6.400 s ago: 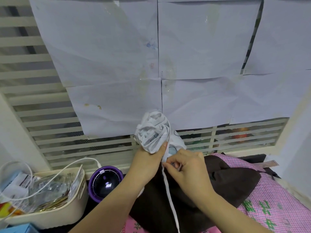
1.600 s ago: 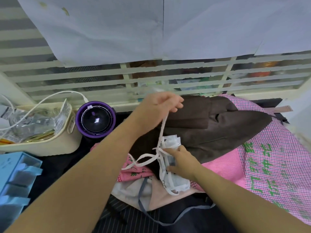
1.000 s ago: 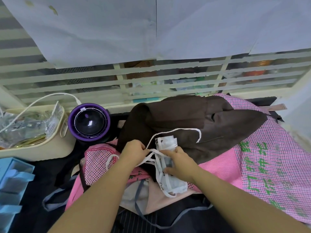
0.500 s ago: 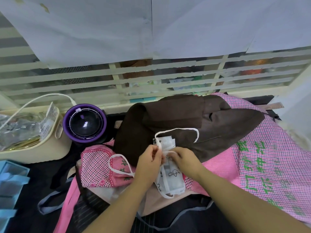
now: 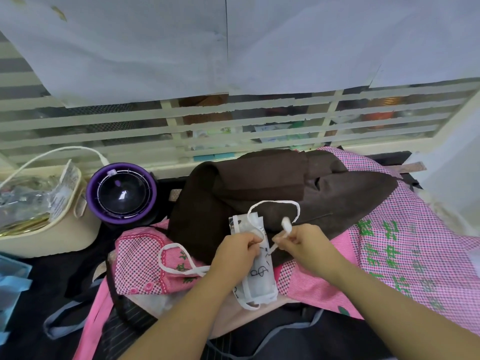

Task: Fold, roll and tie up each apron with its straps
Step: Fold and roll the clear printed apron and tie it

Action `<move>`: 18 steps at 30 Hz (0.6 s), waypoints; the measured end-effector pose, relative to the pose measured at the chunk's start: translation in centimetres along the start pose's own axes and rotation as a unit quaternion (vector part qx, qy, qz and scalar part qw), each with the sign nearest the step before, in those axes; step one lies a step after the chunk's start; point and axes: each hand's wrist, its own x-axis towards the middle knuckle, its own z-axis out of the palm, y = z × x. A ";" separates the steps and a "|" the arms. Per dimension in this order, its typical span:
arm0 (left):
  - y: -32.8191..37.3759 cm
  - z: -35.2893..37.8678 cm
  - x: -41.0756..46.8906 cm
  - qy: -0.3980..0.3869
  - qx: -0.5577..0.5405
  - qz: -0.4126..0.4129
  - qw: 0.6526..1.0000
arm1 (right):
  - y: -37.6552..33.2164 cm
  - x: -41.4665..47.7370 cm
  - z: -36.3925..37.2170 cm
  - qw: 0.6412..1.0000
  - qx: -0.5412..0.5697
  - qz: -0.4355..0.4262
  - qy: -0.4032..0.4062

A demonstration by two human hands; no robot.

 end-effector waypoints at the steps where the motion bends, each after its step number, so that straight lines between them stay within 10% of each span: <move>1: 0.1 -0.1 -0.1 -0.009 0.005 -0.001 1.000 | -0.2 -0.2 -0.4 1.000 -0.007 -0.007 -0.008; 13: 1.8 -0.1 0.1 -0.090 0.027 -0.068 0.993 | -2.9 2.2 -0.1 0.985 0.065 0.004 -0.162; 18: 1.5 -0.5 0.8 -0.120 -0.088 -0.125 0.981 | 0.8 0.8 -1.6 0.989 -0.134 -0.029 -0.064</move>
